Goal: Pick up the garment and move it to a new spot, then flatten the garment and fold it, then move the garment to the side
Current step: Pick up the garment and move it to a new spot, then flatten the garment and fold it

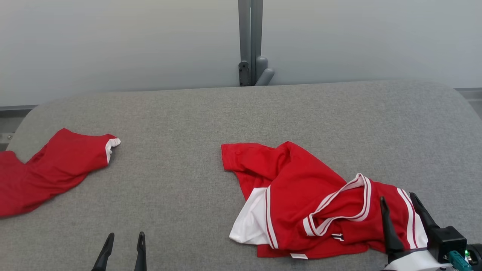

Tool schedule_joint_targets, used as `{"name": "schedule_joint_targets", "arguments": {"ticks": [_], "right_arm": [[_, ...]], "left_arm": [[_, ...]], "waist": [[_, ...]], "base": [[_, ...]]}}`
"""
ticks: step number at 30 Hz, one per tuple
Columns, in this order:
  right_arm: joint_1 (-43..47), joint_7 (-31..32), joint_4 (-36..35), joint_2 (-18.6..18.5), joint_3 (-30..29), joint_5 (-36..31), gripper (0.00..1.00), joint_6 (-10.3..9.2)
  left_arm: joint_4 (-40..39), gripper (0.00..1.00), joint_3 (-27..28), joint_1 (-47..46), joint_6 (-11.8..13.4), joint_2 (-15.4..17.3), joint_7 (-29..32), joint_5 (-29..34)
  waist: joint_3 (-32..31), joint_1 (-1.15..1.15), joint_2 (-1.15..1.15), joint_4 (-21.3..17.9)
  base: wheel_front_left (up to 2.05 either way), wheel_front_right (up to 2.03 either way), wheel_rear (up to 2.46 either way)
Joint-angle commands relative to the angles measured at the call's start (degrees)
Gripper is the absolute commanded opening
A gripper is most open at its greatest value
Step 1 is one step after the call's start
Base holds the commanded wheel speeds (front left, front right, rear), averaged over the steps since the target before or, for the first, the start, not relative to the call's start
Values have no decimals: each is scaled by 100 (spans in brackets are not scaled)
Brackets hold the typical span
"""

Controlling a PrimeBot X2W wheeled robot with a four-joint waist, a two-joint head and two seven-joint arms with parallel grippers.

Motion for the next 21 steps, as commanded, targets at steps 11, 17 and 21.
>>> {"name": "schedule_joint_targets", "arguments": {"ticks": [11,17,21], "right_arm": [[55,-19,52,-18,4,34,100,-2],[42,-18,54,-18,2,44,100,-2],[22,-18,49,-18,-5,51,100,-2]], "left_arm": [[74,100,799,202,-643,-509,-1,563],[143,100,994,159,-805,-615,-1,730],[102,100,927,36,-862,-677,-1,823]], "waist": [[-49,0,68,-136],[-34,0,68,-171],[-1,0,68,-184]], "base": [[0,0,0],[0,0,0],[0,0,0]]}}
